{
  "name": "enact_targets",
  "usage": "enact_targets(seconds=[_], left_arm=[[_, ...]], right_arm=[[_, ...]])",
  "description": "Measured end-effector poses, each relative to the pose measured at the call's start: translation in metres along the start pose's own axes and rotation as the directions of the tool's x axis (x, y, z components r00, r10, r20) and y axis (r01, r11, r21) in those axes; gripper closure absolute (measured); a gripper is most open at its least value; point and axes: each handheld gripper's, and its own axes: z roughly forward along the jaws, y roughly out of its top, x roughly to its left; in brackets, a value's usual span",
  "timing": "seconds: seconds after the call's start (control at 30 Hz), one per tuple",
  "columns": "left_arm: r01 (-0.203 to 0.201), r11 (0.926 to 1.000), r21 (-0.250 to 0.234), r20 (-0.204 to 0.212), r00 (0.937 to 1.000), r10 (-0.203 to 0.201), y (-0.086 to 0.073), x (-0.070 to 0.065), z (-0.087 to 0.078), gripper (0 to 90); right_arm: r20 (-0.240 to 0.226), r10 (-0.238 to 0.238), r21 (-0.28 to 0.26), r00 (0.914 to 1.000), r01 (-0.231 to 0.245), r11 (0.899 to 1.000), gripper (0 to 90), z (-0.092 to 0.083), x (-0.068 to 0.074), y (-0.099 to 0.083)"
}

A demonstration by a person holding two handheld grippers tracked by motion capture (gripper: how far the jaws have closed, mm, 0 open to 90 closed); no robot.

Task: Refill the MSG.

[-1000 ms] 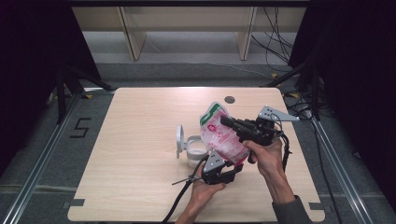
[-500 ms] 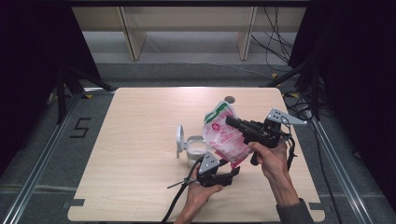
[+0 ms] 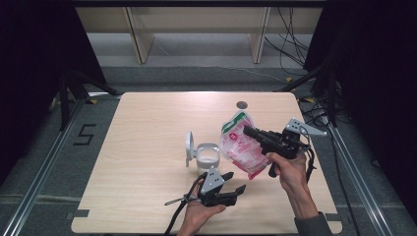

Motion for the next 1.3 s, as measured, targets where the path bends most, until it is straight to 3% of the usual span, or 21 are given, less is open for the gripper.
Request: enact_targets(seconds=[0.13, 0.17, 0.2, 0.33, 0.37, 0.4, 0.57, 0.63, 0.67, 0.7, 0.73, 0.87, 0.93, 0.97, 1.0, 1.07, 1.1, 1.13, 1.2, 1.27, 1.3], left_arm=[[-0.004, 1.0000, -0.002, -0.001, 1.0000, 0.004, -0.003, 0.002, -0.009, 38.8], [0.007, 0.9999, -0.011, -0.005, 1.0000, -0.007, -0.004, 0.002, -0.011, 38.8], [0.005, 1.0000, -0.002, -0.024, 0.9997, -0.006, -0.005, 0.003, -0.014, 38.7], [-0.009, 1.0000, 0.000, -0.050, 0.9987, 0.009, -0.007, 0.008, -0.022, 38.4], [-0.006, 0.9999, -0.008, -0.050, 0.9987, 0.006, -0.008, 0.009, -0.024, 38.4], [-0.001, 1.0000, -0.002, -0.064, 0.9980, 0.001, -0.008, 0.010, -0.026, 38.4], [-0.001, 0.9999, -0.014, -0.079, 0.9969, -0.001, -0.010, 0.016, -0.036, 38.2], [-0.026, 0.9994, -0.021, -0.079, 0.9966, 0.025, -0.010, 0.020, -0.040, 38.2], [-0.001, 0.9998, -0.020, -0.081, 0.9967, -0.001, -0.011, 0.019, -0.042, 38.2], [-0.026, 0.9996, -0.012, -0.086, 0.9960, 0.024, -0.011, 0.021, -0.043, 38.2], [0.004, 0.9998, -0.020, -0.096, 0.9953, -0.006, -0.012, 0.021, -0.044, 38.1], [0.014, 0.9996, -0.025, -0.105, 0.9943, -0.016, -0.014, 0.024, -0.048, 38.2], [0.014, 0.9994, -0.031, -0.110, 0.9937, -0.018, -0.015, 0.026, -0.049, 38.1], [0.019, 0.9995, -0.025, -0.113, 0.9933, -0.022, -0.015, 0.027, -0.050, 38.0], [0.024, 0.9994, -0.024, -0.124, 0.9919, -0.027, -0.016, 0.027, -0.052, 37.9], [0.021, 0.9992, -0.035, -0.122, 0.9922, -0.025, -0.016, 0.029, -0.054, 38.0], [0.027, 0.9991, -0.033, -0.129, 0.9911, -0.031, -0.016, 0.030, -0.056, 38.0], [0.028, 0.9989, -0.038, -0.127, 0.9913, -0.033, -0.016, 0.032, -0.056, 38.0], [0.031, 0.9986, -0.042, -0.139, 0.9896, -0.037, -0.016, 0.033, -0.059, 38.0], [0.029, 0.9986, -0.044, -0.136, 0.9901, -0.034, -0.016, 0.035, -0.060, 38.1], [0.033, 0.9983, -0.048, -0.142, 0.9890, -0.040, -0.017, 0.036, -0.060, 38.1]], right_arm=[[0.010, 0.024, 0.009, 0.9997, -0.024, 1.000, 90.0, -0.002, -0.003, -0.006], [0.006, -0.002, 0.001, 1.0000, 0.002, 1.000, 90.0, -0.002, -0.006, -0.007], [0.016, 0.028, 0.011, 0.9995, -0.028, 1.000, 90.0, -0.002, -0.005, -0.009], [0.036, 0.023, 0.029, 0.9991, -0.024, 0.999, 90.0, -0.003, -0.011, -0.015], [0.030, 0.044, 0.032, 0.9986, -0.045, 0.998, 90.0, -0.003, -0.012, -0.018], [0.030, 0.026, 0.028, 0.9992, -0.027, 0.999, 90.0, -0.003, -0.014, -0.020], [0.061, 0.077, 0.051, 0.9952, -0.081, 0.995, 90.0, -0.009, -0.021, -0.030], [0.080, 0.065, 0.054, 0.9946, -0.070, 0.996, 90.0, -0.015, -0.026, -0.034], [0.080, 0.065, 0.054, 0.9946, -0.070, 0.996, 90.0, -0.015, -0.026, -0.034], [0.083, 0.066, 0.043, 0.9944, -0.070, 0.997, 90.0, -0.018, -0.028, -0.034], [0.077, 0.063, 0.040, 0.9950, -0.066, 0.997, 90.0, -0.021, -0.028, -0.033], [0.102, 0.084, 0.032, 0.9912, -0.088, 0.996, 90.0, -0.033, -0.029, -0.034], [0.106, 0.063, 0.026, 0.9923, -0.066, 0.997, 90.0, -0.039, -0.032, -0.035], [0.114, 0.091, 0.023, 0.9893, -0.094, 0.995, 90.0, -0.042, -0.031, -0.036], [0.117, 0.069, 0.019, 0.9908, -0.072, 0.997, 90.0, -0.045, -0.033, -0.036], [0.127, 0.092, 0.017, 0.9876, -0.095, 0.995, 90.0, -0.050, -0.032, -0.037], [0.115, 0.067, 0.008, 0.9911, -0.069, 0.998, 90.0, -0.053, -0.035, -0.038], [0.129, 0.094, 0.010, 0.9872, -0.096, 0.995, 90.0, -0.055, -0.033, -0.038], [0.144, 0.070, 0.010, 0.9872, -0.072, 0.997, 90.0, -0.060, -0.036, -0.039], [0.147, 0.090, 0.007, 0.9851, -0.092, 0.996, 90.0, -0.065, -0.036, -0.040], [0.147, 0.063, -0.001, 0.9872, -0.063, 0.998, 90.0, -0.067, -0.039, -0.040]])
